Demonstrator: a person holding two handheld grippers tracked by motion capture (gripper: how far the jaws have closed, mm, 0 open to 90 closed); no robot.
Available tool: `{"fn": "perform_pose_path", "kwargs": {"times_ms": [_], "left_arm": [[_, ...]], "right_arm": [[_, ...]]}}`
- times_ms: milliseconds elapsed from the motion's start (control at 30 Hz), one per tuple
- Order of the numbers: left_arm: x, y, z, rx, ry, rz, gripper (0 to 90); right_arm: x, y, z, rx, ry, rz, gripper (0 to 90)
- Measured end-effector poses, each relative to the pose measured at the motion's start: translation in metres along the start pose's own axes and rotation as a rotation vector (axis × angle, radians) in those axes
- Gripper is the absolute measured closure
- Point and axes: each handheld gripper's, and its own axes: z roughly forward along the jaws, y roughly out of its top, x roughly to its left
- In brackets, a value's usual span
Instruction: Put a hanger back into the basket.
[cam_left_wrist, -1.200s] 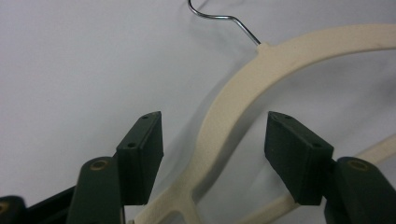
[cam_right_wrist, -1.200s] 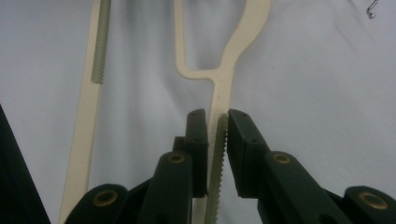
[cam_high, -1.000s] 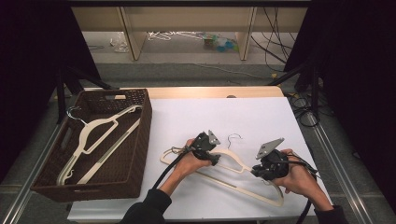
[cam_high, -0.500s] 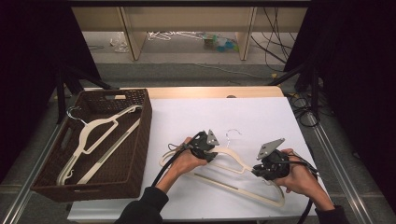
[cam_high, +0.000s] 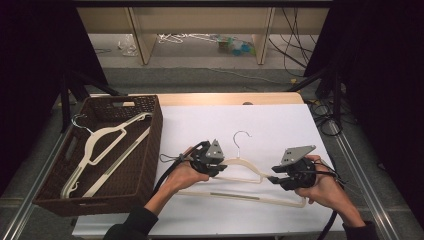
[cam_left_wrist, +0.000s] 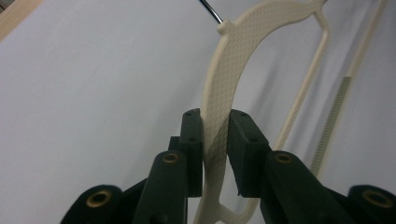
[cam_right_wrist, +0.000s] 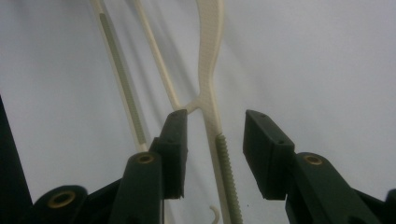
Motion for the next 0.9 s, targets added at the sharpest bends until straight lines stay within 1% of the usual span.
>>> {"fn": "perform_pose_path", "kwargs": {"times_ms": [33, 67, 100, 167, 200, 233, 267, 333, 400, 467, 500, 533, 567, 600, 667, 700, 733, 767, 800, 833, 867, 900], "left_arm": [[-0.002, -0.001, -0.004, -0.004, -0.017, -0.005, 76.5], [-0.003, -0.001, -0.008, 0.001, -0.027, -0.005, 76.8], [-0.005, -0.002, -0.011, 0.001, -0.035, -0.014, 77.1], [-0.007, -0.003, -0.018, 0.005, -0.061, -0.013, 77.6], [-0.009, -0.003, -0.021, -0.014, -0.07, -0.044, 78.0], [-0.011, -0.004, -0.024, -0.028, -0.079, -0.065, 78.4], [-0.012, -0.004, -0.027, -0.039, -0.096, -0.082, 79.3], [-0.014, -0.005, -0.033, -0.074, -0.116, -0.128, 82.0], [-0.017, -0.006, -0.038, -0.091, -0.128, -0.15, 85.0], [-0.018, -0.007, -0.043, -0.085, -0.117, -0.157, 85.7], [-0.019, -0.008, -0.044, -0.088, -0.118, -0.168, 85.8], [-0.018, -0.009, -0.046, -0.084, -0.112, -0.166, 86.0], [-0.018, -0.01, -0.047, -0.093, -0.117, -0.177, 86.2], [-0.017, -0.01, -0.049, -0.1, -0.113, -0.196, 86.2], [-0.016, -0.011, -0.053, -0.116, -0.099, -0.215, 86.3], [-0.014, -0.011, -0.055, -0.112, -0.086, -0.215, 86.3], [-0.013, -0.011, -0.057, -0.113, -0.076, -0.224, 86.4], [-0.011, -0.011, -0.06, -0.119, -0.071, -0.238, 86.3], [-0.009, -0.01, -0.063, -0.123, -0.064, -0.238, 86.3], [-0.007, -0.01, -0.066, -0.128, -0.059, -0.241, 86.4], [-0.005, -0.01, -0.068, -0.136, -0.057, -0.252, 86.4], [-0.004, -0.01, -0.071, -0.14, -0.059, -0.261, 86.3]], "right_arm": [[0.0, 0.0, 0.0, -0.007, -0.003, -0.005, 57.5], [0.0, 0.0, 0.0, -0.01, -0.002, -0.004, 56.1], [0.0, 0.0, 0.0, -0.014, -0.001, -0.001, 54.8], [-0.001, 0.001, -0.002, -0.035, 0.003, -0.018, 52.0], [0.0, 0.002, -0.003, -0.041, 0.006, -0.013, 50.7], [0.0, 0.002, -0.004, -0.051, 0.005, -0.027, 49.8], [0.002, 0.003, -0.006, -0.049, 0.007, -0.016, 48.8], [0.003, 0.005, -0.01, -0.066, 0.001, -0.021, 46.7], [0.004, 0.007, -0.015, -0.083, 0.004, -0.016, 44.5], [0.004, 0.007, -0.019, -0.094, 0.003, -0.015, 44.3], [0.004, 0.007, -0.021, -0.096, 0.002, -0.015, 44.0], [0.004, 0.007, -0.022, -0.097, 0.006, -0.01, 43.9], [0.004, 0.006, -0.022, -0.108, -0.001, -0.013, 43.9], [0.004, 0.006, -0.023, -0.108, 0.01, -0.006, 43.8], [0.003, 0.005, -0.021, -0.115, -0.005, -0.007, 43.2], [0.003, 0.004, -0.021, -0.116, -0.005, -0.004, 42.9], [0.004, 0.004, -0.021, -0.115, -0.007, 0.006, 42.9], [0.003, 0.004, -0.022, -0.104, 0.006, 0.005, 42.9], [0.003, 0.004, -0.022, -0.106, 0.007, 0.005, 42.9], [0.003, 0.004, -0.023, -0.117, 0.0, 0.004, 42.9], [0.004, 0.004, -0.023, -0.13, -0.009, 0.012, 42.7], [0.004, 0.004, -0.024, -0.137, -0.005, 0.011, 42.6]]}}
